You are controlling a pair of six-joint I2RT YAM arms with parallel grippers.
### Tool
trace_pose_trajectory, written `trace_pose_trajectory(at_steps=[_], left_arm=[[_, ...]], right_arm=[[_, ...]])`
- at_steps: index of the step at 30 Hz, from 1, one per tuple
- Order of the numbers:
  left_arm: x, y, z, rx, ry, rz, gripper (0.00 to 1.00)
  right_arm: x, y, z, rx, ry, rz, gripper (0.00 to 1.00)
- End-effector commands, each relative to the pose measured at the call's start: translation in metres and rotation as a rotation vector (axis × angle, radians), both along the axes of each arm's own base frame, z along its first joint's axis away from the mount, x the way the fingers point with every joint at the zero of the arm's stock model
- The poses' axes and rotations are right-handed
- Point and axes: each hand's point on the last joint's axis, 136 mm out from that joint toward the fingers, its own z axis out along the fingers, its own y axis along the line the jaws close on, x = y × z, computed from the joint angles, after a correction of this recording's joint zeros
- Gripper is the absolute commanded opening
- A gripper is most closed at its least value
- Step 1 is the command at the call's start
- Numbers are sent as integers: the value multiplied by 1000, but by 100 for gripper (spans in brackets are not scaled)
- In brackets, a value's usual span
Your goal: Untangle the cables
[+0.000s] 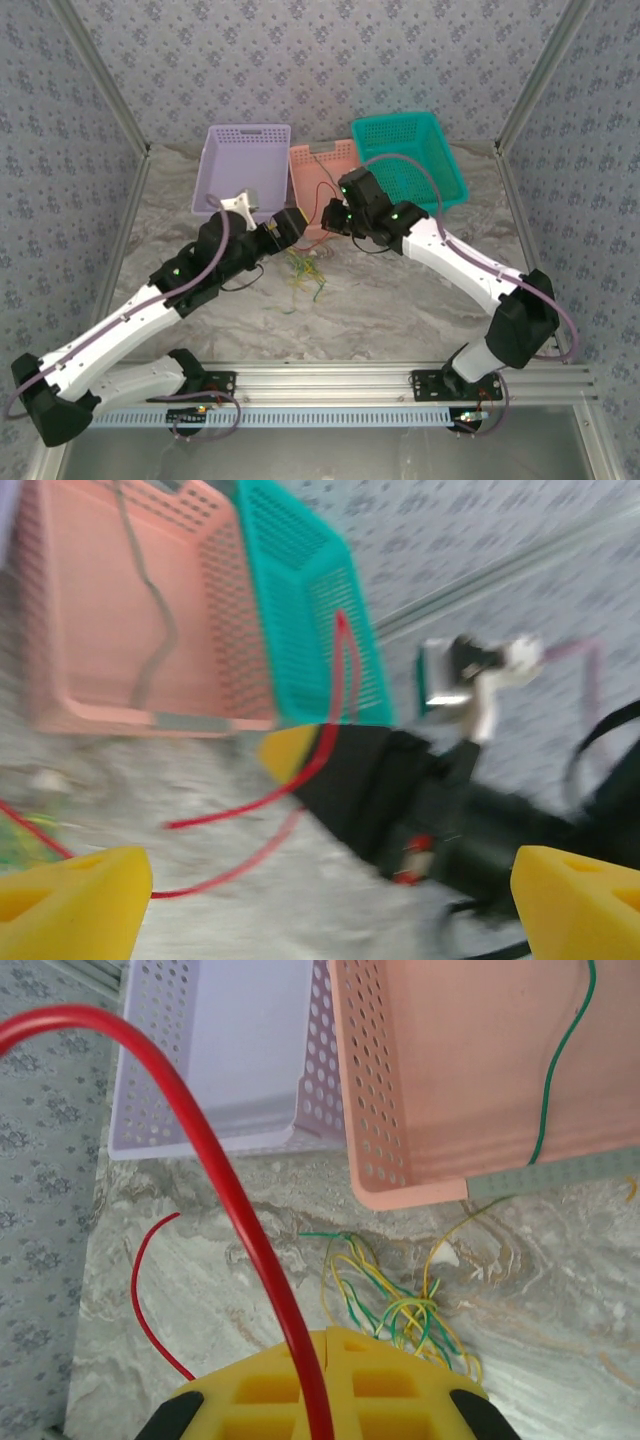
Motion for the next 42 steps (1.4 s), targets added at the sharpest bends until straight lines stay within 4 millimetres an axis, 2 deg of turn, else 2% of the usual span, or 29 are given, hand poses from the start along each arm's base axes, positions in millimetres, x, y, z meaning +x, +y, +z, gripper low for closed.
trace_pose_trajectory(at_steps=[1,3,7,10,13,17,18,23,26,31,37,40,42], left_arm=[[-3,-23,14,-450,212,32,93],[-3,-23,4,-525,286,79,94],[-6,-20,-31,-630,430,187,93],[-4,-5,-53,-706,457,302,91],[4,5,-49,-776,418,360,91],[11,4,-37,-810,396,357,84],[12,3,-36,-817,397,353,83],[5,-4,-26,-823,418,299,82],[1,0,-31,-788,440,323,77],[6,10,-47,-805,465,378,62],[7,1,-54,-784,492,361,57],[11,0,-59,-769,502,357,46],[12,-5,-61,-766,519,342,45]], right_arm=[[8,2,22,-12,-164,-12,0],[7,4,26,-24,-194,-14,0],[4,5,30,-24,-217,-21,0],[0,6,36,-9,-242,-18,0],[-4,6,36,-13,-244,-9,0],[-10,8,40,-1,-262,1,0],[-14,6,26,-25,-244,8,0],[-18,4,18,-53,-260,7,0],[-19,6,18,-45,-271,15,0],[-26,10,24,-33,-286,23,0],[-31,10,27,-26,-295,29,0],[-32,10,27,-25,-295,31,0],[-33,10,28,-24,-297,32,0]])
